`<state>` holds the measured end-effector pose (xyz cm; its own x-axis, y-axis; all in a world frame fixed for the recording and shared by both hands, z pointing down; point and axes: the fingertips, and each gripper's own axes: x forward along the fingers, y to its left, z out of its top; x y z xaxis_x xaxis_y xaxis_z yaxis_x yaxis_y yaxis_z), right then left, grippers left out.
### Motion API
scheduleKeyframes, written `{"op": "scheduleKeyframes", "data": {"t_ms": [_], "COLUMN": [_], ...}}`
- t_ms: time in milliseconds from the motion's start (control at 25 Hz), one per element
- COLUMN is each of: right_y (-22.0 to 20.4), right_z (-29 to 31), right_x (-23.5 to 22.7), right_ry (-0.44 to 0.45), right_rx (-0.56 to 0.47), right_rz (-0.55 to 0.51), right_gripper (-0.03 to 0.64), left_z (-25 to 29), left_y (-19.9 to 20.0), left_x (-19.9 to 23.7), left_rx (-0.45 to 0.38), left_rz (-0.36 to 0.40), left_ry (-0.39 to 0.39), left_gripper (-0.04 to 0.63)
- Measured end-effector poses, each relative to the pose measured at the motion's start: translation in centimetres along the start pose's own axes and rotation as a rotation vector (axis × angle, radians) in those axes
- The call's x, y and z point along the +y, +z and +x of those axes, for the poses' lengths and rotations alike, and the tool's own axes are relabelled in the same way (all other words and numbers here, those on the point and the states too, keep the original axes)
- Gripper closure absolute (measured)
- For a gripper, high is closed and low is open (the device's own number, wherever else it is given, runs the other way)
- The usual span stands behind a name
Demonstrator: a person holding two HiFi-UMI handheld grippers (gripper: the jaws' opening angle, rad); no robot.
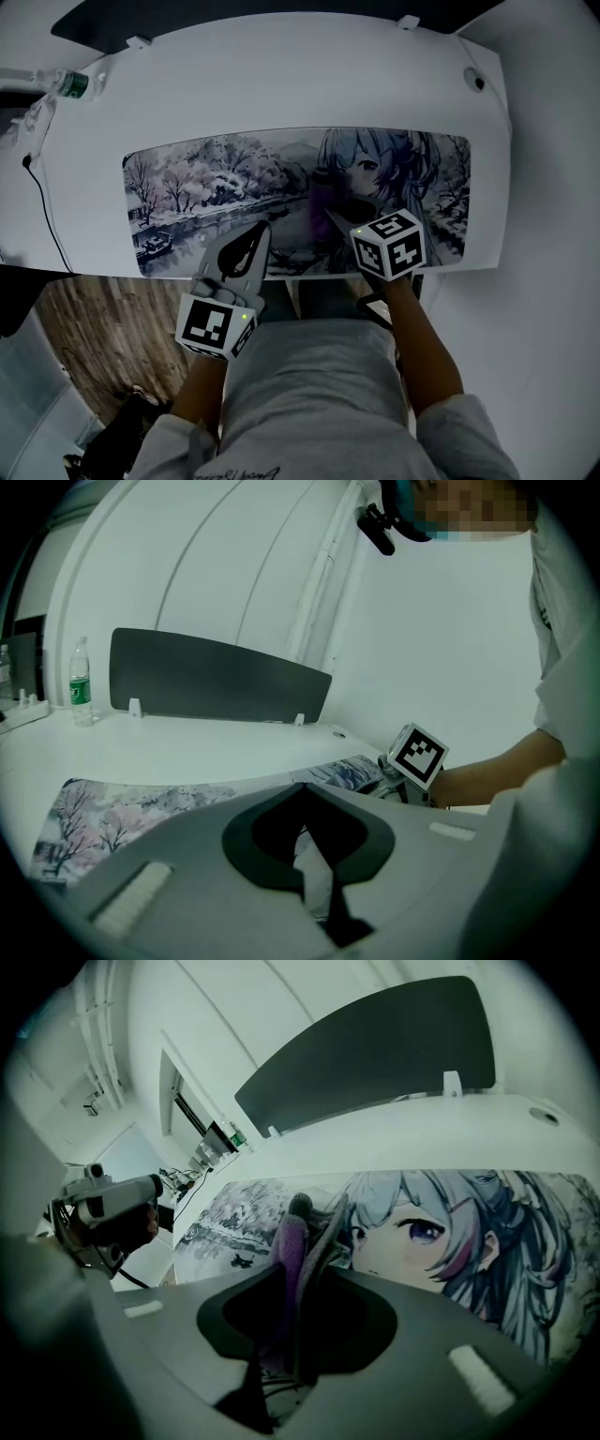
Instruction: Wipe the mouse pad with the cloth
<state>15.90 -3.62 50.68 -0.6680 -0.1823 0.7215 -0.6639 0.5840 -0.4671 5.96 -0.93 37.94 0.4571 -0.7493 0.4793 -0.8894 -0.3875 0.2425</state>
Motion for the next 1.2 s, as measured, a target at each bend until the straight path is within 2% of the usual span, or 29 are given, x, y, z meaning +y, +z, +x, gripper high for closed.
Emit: {"op": "scheduleKeyframes", "data": {"t_ms": [400,840,1200], "right_y": [-1.4,-3.6,-5.4], "right_z": [-5.7,-13.3,-18.3], "right_x": [-6.7,-15.5,-21.0], "right_ry": [-0.051,-0.196,-0.286], "right_rx": [-0.013,-0.017,-0.019], "right_rz": [0.046,0.067,0.099], "right_gripper": [0.515,0.515,0.515], "left_z": [2.8,5.6,7.7], "left_y": [0.9,1.7,2.1], "left_x": [-3.2,-6.5,-8.9], "left_rx": [0.019,0.036,0.062], "left_rz": [0.024,0.059,0.081], "left_ry": [-0.033,-0.078,-0.112], "left_gripper": [0.575,0.575,0.575]}}
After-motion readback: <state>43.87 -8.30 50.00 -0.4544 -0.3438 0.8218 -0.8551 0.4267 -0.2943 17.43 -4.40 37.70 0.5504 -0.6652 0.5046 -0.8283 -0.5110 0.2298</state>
